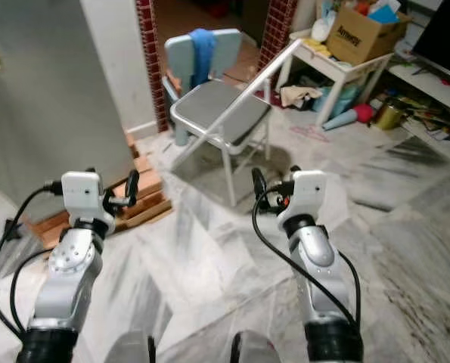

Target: Restocking fridge

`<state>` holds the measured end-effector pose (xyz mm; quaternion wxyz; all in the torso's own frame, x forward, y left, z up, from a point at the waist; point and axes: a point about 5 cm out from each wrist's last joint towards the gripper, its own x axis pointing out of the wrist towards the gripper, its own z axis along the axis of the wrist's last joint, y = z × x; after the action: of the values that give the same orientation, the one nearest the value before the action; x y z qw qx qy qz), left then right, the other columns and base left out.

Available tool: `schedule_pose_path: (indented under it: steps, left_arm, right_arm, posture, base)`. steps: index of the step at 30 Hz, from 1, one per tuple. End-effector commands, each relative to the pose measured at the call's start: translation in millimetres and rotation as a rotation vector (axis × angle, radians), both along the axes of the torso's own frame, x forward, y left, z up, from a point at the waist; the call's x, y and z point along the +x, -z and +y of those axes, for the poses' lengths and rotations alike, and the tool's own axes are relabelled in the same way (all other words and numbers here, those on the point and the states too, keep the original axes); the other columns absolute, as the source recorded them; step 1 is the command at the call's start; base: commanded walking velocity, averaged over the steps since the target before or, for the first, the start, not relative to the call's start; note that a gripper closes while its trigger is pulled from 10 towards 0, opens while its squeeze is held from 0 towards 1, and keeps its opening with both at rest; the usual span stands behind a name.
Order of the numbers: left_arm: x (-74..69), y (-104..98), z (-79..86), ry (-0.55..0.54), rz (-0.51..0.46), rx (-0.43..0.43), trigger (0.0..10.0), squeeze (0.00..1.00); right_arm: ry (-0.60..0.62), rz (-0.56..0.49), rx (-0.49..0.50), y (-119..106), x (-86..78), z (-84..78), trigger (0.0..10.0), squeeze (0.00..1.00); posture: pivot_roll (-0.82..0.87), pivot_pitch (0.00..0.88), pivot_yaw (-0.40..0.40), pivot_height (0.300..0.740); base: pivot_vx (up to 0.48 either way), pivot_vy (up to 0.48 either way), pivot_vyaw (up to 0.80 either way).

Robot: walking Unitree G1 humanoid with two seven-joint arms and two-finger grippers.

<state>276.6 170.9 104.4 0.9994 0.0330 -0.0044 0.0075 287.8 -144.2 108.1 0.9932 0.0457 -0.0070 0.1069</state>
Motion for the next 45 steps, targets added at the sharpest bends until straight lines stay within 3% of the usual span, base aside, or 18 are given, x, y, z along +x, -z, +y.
schedule_pose_path:
  steps: [1,11,16,23,34,40,45]
  left_arm:
    - [-0.2,-1,0.6,-0.008,-0.004,0.003,10.0,0.0]
    - [-6.5,7,1.9,-0.009,0.026,0.019,10.0,0.0]
    - [-10.7,16,11.1,-0.065,0.068,0.015,10.0,0.0]
    - [-12.3,18,6.4,-0.004,0.084,-0.016,10.0,0.0]
    - [-6.5,9,11.1,-0.051,0.056,-0.035,10.0,0.0]
    - [-10.0,12,10.4,-0.054,0.066,-0.033,10.0,0.0]
    - [-10.9,13,11.9,-0.07,0.068,-0.031,10.0,0.0]
  right_arm:
    - [0.031,0.004,-0.036,0,-0.3,-9.9,10.0,0.0]
    - [0.089,0.003,-0.128,8,-6.4,-12.9,10.0,0.0]
    - [0.171,-0.034,-0.2,6,-8.3,-25.5,10.0,0.0]
    - [0.187,-0.067,-0.182,5,-16.9,-31.8,10.0,0.0]
    - [0.142,-0.08,-0.162,1,-9.1,-24.7,10.0,0.0]
    - [0.1,-0.089,-0.153,0,-8.6,-18.9,10.0,0.0]
    - [0.084,-0.092,-0.159,0,-9.3,-17.1,10.0,0.0]
  posture:
    - [0.08,0.118,-0.024,0.74]
    - [0.07,0.104,-0.012,0.74]
    - [0.05,0.092,0.01,0.74]
    - [0.04,0.07,0.011,0.74]
    - [0.04,0.079,-0.013,0.74]
    - [0.04,0.08,-0.021,0.74]
    - [0.04,0.081,-0.028,0.74]
  base:
    - [0.0,0.48,0.0]
    - [0.0,0.48,0.0]
    - [0.0,0.48,0.0]
    - [0.0,0.48,0.0]
    - [0.0,0.48,-0.65]
    - [0.0,0.48,-0.77]
    - [0.0,0.48,0.0]
